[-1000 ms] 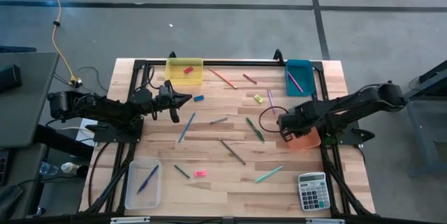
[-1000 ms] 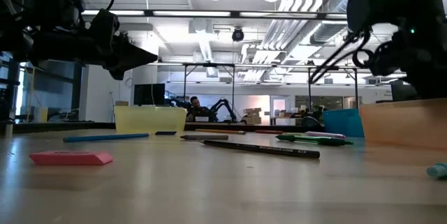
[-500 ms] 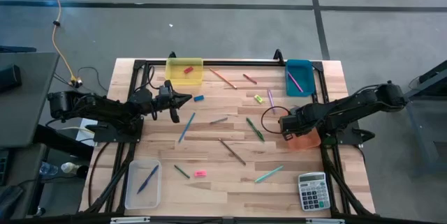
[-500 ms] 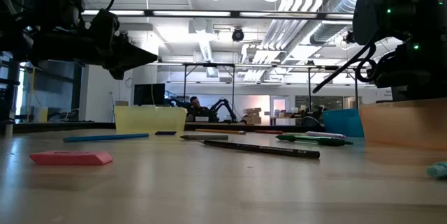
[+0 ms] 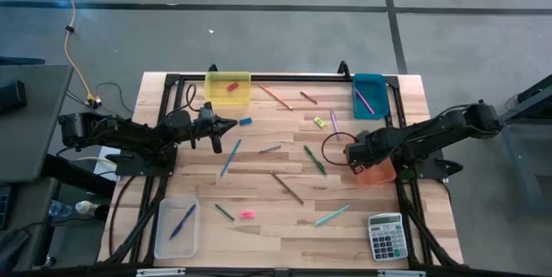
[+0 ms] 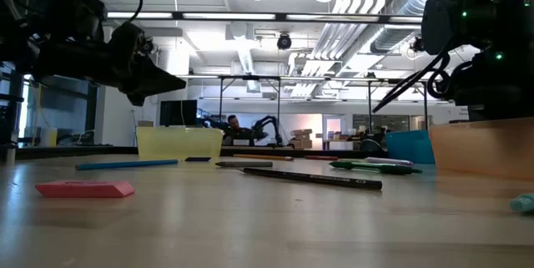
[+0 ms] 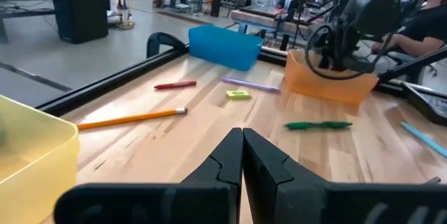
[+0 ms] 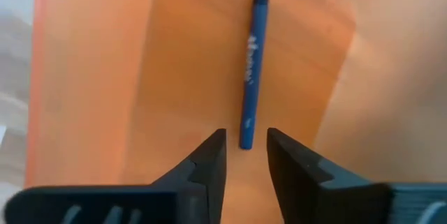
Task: Sort crayons/erasers/pens/pencils in bins
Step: Put the blue pencil into the blue bin
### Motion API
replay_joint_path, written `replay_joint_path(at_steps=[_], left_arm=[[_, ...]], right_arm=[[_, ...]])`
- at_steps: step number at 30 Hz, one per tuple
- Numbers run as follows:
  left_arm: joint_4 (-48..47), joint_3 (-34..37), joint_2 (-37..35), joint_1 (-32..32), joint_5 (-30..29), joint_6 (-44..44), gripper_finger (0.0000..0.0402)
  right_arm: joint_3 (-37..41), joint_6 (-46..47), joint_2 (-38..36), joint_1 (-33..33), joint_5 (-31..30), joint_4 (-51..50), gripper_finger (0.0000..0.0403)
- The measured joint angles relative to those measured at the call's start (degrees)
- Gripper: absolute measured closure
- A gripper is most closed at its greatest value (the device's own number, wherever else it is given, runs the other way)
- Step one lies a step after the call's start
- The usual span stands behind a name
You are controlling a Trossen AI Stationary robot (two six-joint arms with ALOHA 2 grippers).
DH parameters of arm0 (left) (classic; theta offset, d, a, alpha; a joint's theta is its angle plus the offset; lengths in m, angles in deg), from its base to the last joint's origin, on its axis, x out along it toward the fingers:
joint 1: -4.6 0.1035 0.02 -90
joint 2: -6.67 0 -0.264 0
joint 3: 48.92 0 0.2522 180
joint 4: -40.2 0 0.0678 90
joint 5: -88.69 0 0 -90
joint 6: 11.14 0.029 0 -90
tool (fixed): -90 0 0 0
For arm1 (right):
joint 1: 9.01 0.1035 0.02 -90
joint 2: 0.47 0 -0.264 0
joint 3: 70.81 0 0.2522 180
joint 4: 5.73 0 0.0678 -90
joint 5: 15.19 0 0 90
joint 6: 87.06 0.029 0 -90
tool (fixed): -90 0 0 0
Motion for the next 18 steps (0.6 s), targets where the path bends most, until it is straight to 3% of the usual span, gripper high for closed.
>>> replay_joint_path(at_steps=[5, 10, 15, 18], left_arm=[[0.02, 0.00, 0.00, 0.00, 3.37, 1.21, 0.0401], [-0.03, 0.00, 0.00, 0.00, 3.74, 1.49, 0.0401], [-0.41, -0.02, 0.00, -0.04, 3.71, 1.44, 0.0402], [-0.42, -0.02, 0.00, -0.04, 3.72, 1.11, 0.0401]], right_arm=[[-0.70, -3.31, 0.00, 0.02, 4.06, -1.48, 0.0306], [-2.88, -9.02, -1.09, 0.04, 4.42, -5.12, 0.0343], [-4.55, -15.07, -6.14, 0.06, 1.78, -6.52, 0.0393], [-4.90, -17.29, -10.86, 0.07, -1.54, -5.08, 0.0398]])
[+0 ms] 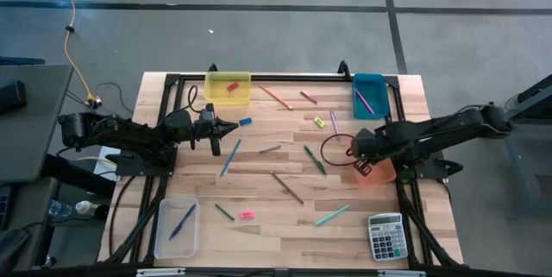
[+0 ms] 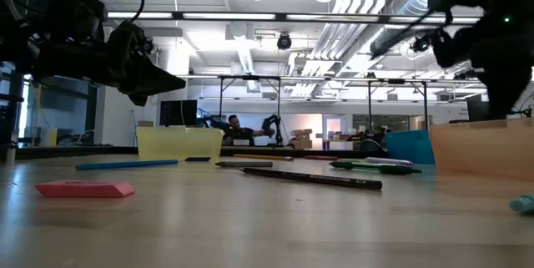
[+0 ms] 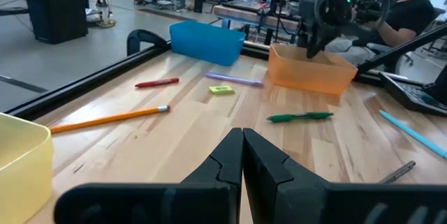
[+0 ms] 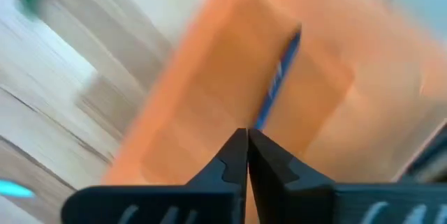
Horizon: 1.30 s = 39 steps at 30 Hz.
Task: Sort crayons/erasers/pens/pencils in bins
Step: Put the blue pencil into the blue bin
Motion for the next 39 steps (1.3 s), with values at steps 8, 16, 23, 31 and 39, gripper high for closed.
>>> replay_joint_path(at_steps=[8, 16, 23, 31, 39], left_arm=[[-1.55, -0.09, 0.00, 0.00, -0.05, -0.05, 0.0402], [-14.02, -5.33, 0.00, -0.79, -0.52, 2.01, 0.0402], [-22.43, -10.68, 0.00, -4.93, -0.47, 3.46, 0.0401], [-36.90, -17.37, 0.00, -10.75, -5.97, 3.38, 0.0401], [-50.94, -23.25, 0.00, -17.79, -16.39, -3.76, 0.0396]], right_arm=[[0.00, -11.75, -10.20, 3.44, -14.17, 13.55, 0.0401], [8.08, -33.94, -13.23, 5.62, -16.63, 47.26, 0.0402], [23.11, -46.13, -12.72, 4.68, -10.84, 83.16, 0.0403], [31.64, -49.18, -12.72, 2.20, -10.78, 104.98, 0.0403], [31.88, -51.31, -12.70, 0.52, -10.81, 105.36, 0.0403]])
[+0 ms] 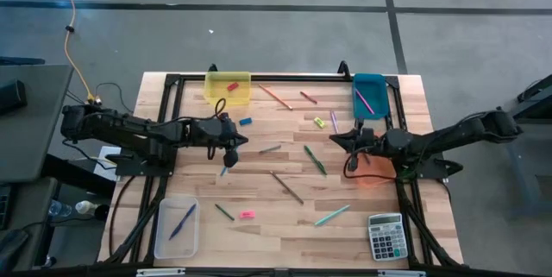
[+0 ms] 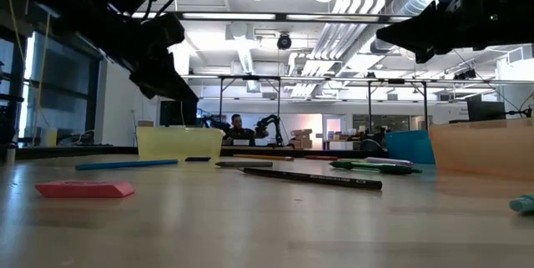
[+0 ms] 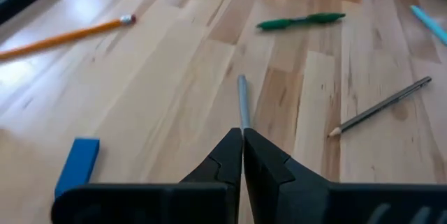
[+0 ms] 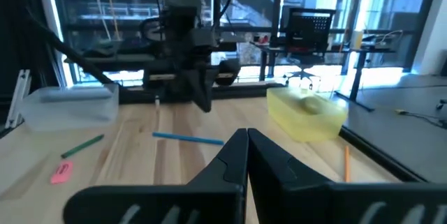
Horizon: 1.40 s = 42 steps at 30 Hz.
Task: Sort crayons/erasers/pens/pencils in bins
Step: Put the blue pencil into the blue bin
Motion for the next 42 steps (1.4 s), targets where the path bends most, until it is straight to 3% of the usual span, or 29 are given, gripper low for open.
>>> replay_joint_path(at_steps=[8, 16, 20, 26, 42], left_arm=[[-17.90, -7.21, 0.00, -7.96, -10.61, -13.85, 0.0383], [-31.73, -12.49, 1.66, -14.08, -12.48, -29.41, 0.0358], [-35.29, -13.21, 4.69, -15.33, -12.43, -36.68, 0.0335], [-37.56, -13.38, 7.81, -15.98, -11.87, -40.34, 0.0304], [-41.16, -11.35, 8.07, -12.84, -1.60, -48.39, 0.0260]], right_arm=[[-0.05, -1.27, 0.00, 0.00, 0.32, -1.32, 0.0403], [-0.05, -1.29, 0.00, 0.00, 0.32, -1.94, 0.0403], [-0.05, -1.29, 0.00, 0.00, 0.31, -1.99, 0.0403], [-0.10, -1.13, -0.09, 0.00, 0.30, -2.34, 0.0403], [-0.10, -0.46, -0.09, 0.00, 0.28, -1.91, 0.0403]])
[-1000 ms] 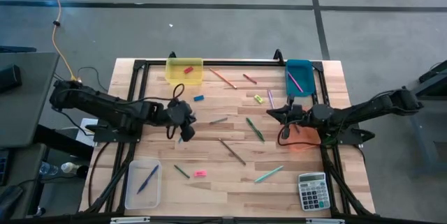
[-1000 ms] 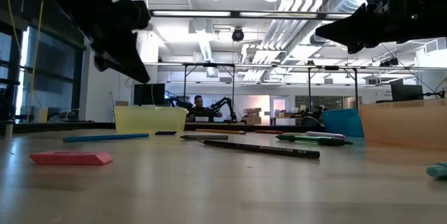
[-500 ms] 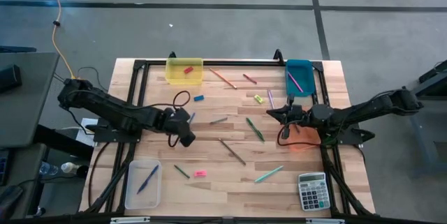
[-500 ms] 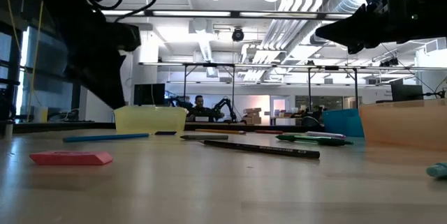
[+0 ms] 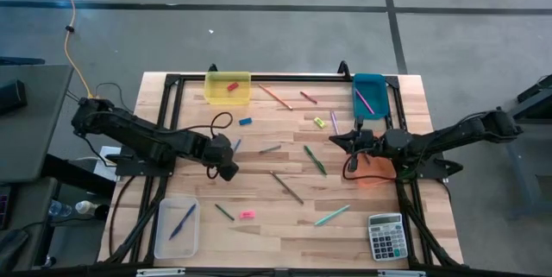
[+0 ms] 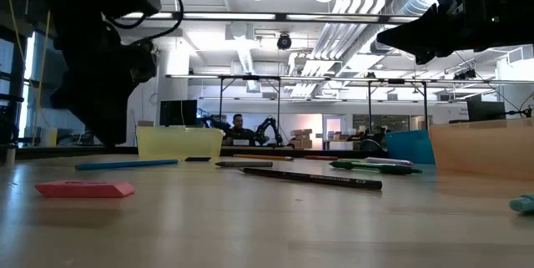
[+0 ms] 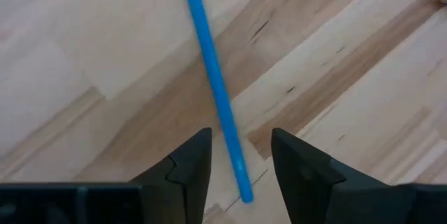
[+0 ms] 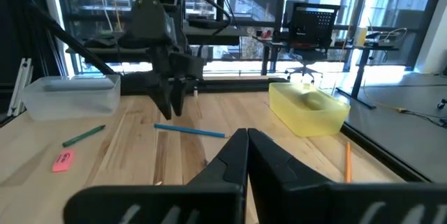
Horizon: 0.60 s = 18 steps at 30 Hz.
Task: Sort crayons/erasers/pens/pencils in bins
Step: Put the blue pencil into the blue bin
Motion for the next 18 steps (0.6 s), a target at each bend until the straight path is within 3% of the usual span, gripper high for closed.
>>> replay_joint_path(at_steps=[8, 18], left_arm=[[8.09, 4.34, 2.39, 0.38, 0.91, -0.01, 0.0238], [7.52, 5.32, 4.15, 0.38, -0.03, 2.47, 0.0274]], right_arm=[[0.00, -0.20, 0.00, 0.00, 0.00, 0.01, 0.0403], [-0.02, -0.20, 0.00, 0.00, -0.02, -0.40, 0.0403]])
